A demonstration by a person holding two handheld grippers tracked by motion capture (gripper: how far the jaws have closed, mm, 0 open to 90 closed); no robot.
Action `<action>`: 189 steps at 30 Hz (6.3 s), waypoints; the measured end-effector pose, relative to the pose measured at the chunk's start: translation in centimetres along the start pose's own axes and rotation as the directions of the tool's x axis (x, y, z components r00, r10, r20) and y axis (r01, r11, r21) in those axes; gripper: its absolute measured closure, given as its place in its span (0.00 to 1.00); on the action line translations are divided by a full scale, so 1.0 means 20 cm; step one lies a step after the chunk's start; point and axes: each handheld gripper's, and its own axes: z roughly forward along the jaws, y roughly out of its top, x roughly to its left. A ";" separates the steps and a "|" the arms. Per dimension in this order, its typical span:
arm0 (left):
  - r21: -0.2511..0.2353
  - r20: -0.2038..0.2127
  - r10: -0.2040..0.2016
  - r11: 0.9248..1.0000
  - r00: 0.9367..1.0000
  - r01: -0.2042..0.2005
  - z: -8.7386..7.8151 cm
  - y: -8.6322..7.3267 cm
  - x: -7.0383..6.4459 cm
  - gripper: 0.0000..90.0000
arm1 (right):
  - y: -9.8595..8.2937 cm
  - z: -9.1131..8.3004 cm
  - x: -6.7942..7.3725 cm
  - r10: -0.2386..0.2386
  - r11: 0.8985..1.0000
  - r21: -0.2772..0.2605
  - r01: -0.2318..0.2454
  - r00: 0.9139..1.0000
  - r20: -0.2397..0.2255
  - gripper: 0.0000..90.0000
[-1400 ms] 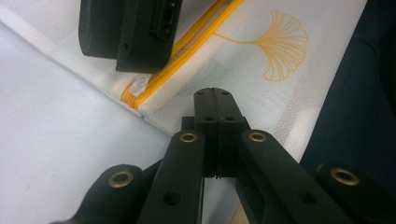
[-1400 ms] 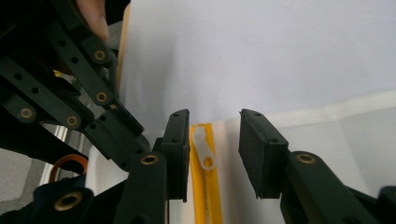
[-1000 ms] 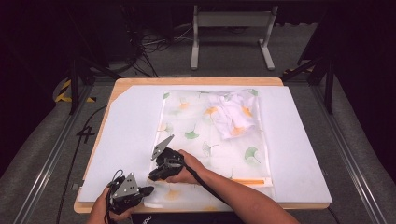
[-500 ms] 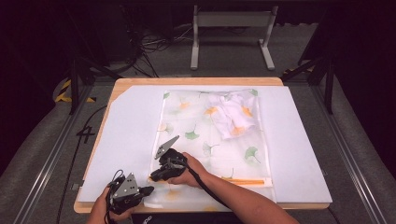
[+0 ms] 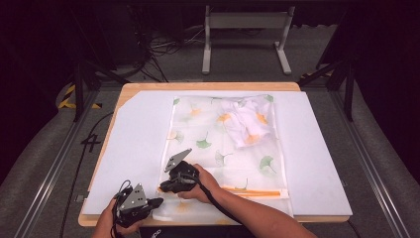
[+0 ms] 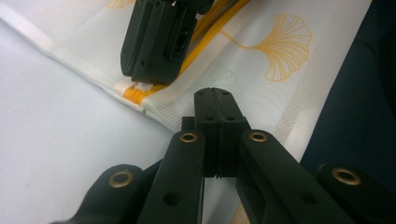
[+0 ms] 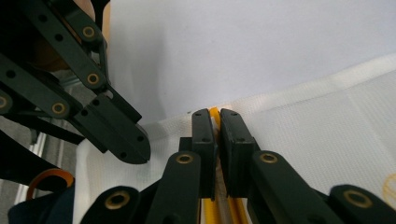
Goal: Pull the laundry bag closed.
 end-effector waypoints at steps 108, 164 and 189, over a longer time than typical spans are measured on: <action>0.014 -0.115 -0.001 1.000 0.993 0.003 0.02 0.03 0.05 1.00 | -0.01 -0.03 0.00 0.054 0.998 0.017 -0.054 0.998 -0.028 0.99; 0.004 -0.094 -0.035 0.999 0.995 0.036 0.02 0.03 0.07 1.00 | -0.19 -0.34 0.00 0.000 0.997 0.076 -0.008 0.995 0.098 1.00; 0.001 -0.097 -0.034 0.999 0.995 0.034 0.02 0.03 0.07 1.00 | -0.36 -0.53 -0.03 0.045 0.996 0.066 -0.054 0.991 0.124 1.00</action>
